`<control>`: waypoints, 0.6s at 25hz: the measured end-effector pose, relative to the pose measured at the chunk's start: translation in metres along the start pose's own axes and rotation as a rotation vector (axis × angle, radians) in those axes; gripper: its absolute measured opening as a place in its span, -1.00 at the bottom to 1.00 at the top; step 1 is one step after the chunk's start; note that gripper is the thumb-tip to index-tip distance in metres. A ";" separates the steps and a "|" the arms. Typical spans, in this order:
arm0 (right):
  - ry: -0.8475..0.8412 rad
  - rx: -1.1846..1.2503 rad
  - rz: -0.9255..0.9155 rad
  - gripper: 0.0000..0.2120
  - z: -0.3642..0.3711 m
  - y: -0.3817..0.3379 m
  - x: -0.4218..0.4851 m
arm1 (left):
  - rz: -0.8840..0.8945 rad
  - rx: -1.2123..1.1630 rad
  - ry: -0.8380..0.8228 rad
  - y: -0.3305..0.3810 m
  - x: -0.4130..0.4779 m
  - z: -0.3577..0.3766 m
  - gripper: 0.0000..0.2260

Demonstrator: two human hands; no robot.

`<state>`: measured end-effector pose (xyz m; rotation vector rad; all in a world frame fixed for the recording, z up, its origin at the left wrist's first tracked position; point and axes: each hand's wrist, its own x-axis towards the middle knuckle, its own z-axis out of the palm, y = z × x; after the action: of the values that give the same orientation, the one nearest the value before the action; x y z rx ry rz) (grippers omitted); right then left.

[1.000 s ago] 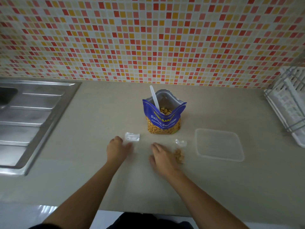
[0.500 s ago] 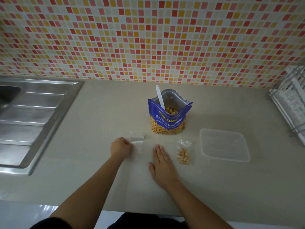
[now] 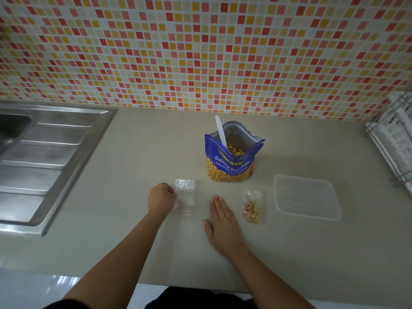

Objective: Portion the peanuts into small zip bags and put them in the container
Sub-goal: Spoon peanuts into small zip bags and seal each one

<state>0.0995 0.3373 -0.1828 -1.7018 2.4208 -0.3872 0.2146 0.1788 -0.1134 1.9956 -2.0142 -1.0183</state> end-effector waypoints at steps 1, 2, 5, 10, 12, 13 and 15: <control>0.002 -0.005 -0.001 -0.44 0.000 0.000 0.000 | 0.006 -0.003 0.013 -0.001 0.000 0.000 -0.84; 0.007 -0.008 -0.003 -0.44 0.001 0.000 0.000 | -0.001 -0.022 0.022 -0.002 -0.001 -0.001 -0.81; 0.021 -0.007 -0.005 -0.44 0.002 -0.001 0.000 | -0.052 -0.082 -0.002 -0.001 -0.001 -0.006 -0.82; 0.036 0.027 0.001 -0.44 0.004 0.000 0.000 | -0.135 -0.382 -0.142 -0.008 0.005 -0.013 -0.96; 0.052 0.024 -0.021 -0.44 0.004 0.001 0.000 | -0.144 -0.426 -0.155 -0.010 0.006 -0.016 -0.90; 0.063 0.034 -0.037 -0.44 0.003 0.002 0.001 | -0.143 -0.434 -0.163 -0.010 0.005 -0.016 -0.84; 0.122 0.118 -0.009 -0.44 -0.004 0.000 0.005 | -0.114 -0.443 -0.168 -0.007 0.001 -0.017 -0.78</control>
<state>0.0969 0.3327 -0.1785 -1.6862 2.4196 -0.6400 0.2292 0.1723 -0.1043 1.8477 -1.5713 -1.5438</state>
